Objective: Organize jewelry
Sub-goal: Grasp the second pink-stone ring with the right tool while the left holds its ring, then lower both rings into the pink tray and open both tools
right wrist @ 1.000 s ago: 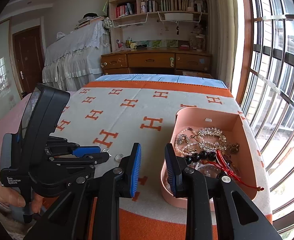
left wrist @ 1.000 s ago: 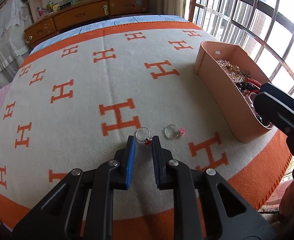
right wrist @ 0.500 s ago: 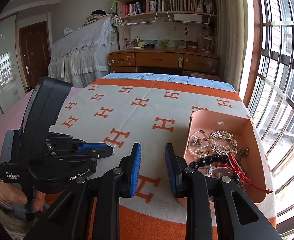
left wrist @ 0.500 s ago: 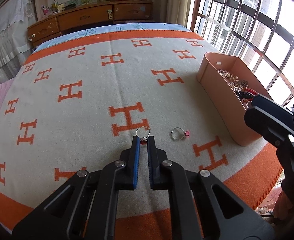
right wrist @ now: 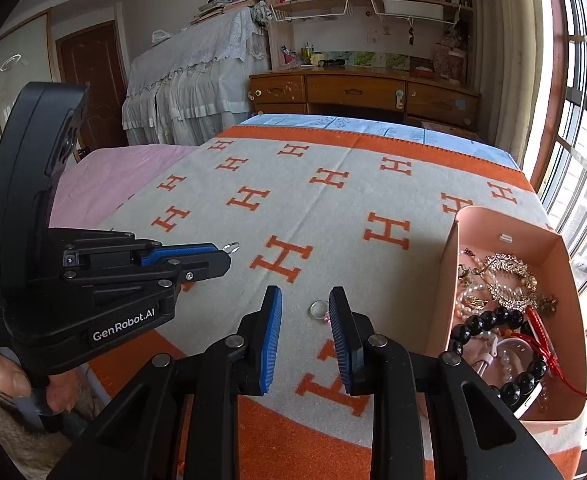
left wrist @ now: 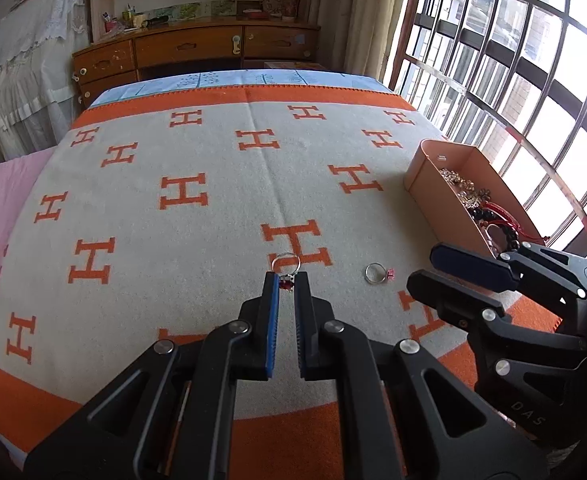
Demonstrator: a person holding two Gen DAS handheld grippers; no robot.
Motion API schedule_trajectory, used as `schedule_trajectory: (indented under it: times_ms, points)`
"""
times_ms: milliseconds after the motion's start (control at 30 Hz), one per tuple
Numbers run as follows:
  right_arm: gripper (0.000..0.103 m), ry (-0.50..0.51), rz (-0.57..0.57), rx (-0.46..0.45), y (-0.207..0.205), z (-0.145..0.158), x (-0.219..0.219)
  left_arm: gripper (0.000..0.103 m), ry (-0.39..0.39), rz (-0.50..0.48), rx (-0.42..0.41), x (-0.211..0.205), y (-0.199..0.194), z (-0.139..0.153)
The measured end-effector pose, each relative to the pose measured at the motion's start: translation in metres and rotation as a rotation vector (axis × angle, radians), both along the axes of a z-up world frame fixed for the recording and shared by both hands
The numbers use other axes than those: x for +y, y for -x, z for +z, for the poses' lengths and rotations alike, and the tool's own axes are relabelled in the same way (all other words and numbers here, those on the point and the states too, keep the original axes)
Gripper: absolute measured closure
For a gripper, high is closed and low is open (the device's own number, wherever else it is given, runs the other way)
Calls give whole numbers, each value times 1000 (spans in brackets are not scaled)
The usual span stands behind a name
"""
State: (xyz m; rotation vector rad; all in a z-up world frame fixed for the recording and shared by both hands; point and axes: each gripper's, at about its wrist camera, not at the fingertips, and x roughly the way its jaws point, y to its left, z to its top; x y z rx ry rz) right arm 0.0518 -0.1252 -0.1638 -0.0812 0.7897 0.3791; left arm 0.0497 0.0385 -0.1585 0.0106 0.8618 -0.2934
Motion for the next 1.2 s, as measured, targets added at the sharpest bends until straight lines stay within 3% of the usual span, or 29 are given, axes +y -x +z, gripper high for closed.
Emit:
schedule_trajectory:
  times_ms: [233, 500, 933, 1200]
  points:
    - [78, 80, 15, 66, -16, -32, 16, 98, 38, 21, 11, 14, -2, -2]
    - [78, 158, -8, 67, -31, -43, 16, 97, 73, 36, 26, 24, -6, -6]
    - [79, 174, 27, 87, -49, -51, 19, 98, 87, 47, 50, 28, -14, -13]
    - [91, 168, 29, 88, -45, -50, 19, 98, 80, 40, 48, 24, -14, -11]
